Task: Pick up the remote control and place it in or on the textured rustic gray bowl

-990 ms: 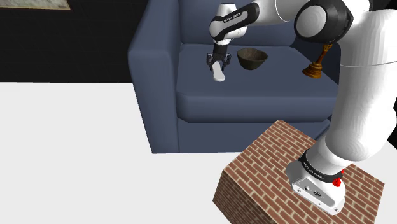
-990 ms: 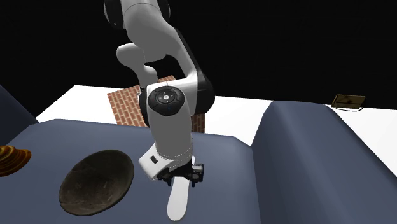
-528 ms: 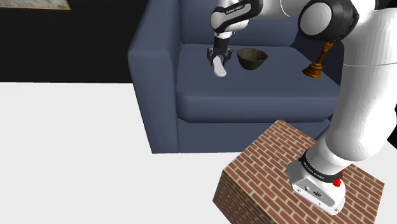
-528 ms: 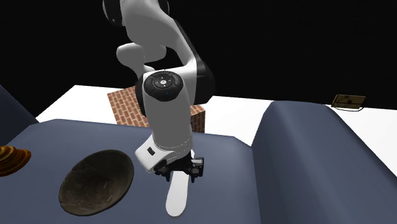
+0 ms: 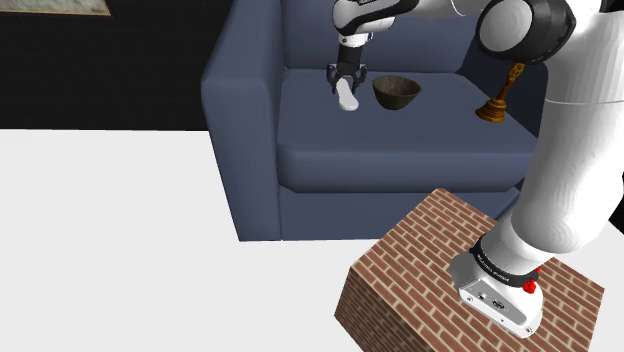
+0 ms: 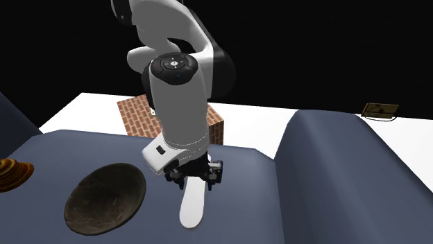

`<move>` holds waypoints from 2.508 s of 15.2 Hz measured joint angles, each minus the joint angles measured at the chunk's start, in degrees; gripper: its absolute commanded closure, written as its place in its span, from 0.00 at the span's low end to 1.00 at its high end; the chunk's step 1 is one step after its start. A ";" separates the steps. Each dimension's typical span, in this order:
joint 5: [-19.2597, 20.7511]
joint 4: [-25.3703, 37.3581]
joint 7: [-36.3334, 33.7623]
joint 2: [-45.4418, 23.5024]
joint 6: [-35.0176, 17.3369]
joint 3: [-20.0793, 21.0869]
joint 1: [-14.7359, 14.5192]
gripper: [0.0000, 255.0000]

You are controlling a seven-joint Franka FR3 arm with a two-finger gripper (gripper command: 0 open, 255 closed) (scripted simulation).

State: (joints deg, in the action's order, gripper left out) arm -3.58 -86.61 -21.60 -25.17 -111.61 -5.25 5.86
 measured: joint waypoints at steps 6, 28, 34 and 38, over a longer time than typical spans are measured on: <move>0.13 4.09 -0.27 0.45 4.53 -0.03 -0.01 1.00; -0.58 6.75 10.94 5.10 12.22 -3.64 8.03 1.00; -1.49 8.48 18.37 4.10 13.24 -5.93 13.32 1.00; -1.57 5.28 19.82 4.54 10.54 -6.31 14.07 1.00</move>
State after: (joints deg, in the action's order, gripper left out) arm -5.15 -81.33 -1.77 -20.63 -101.07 -11.56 19.93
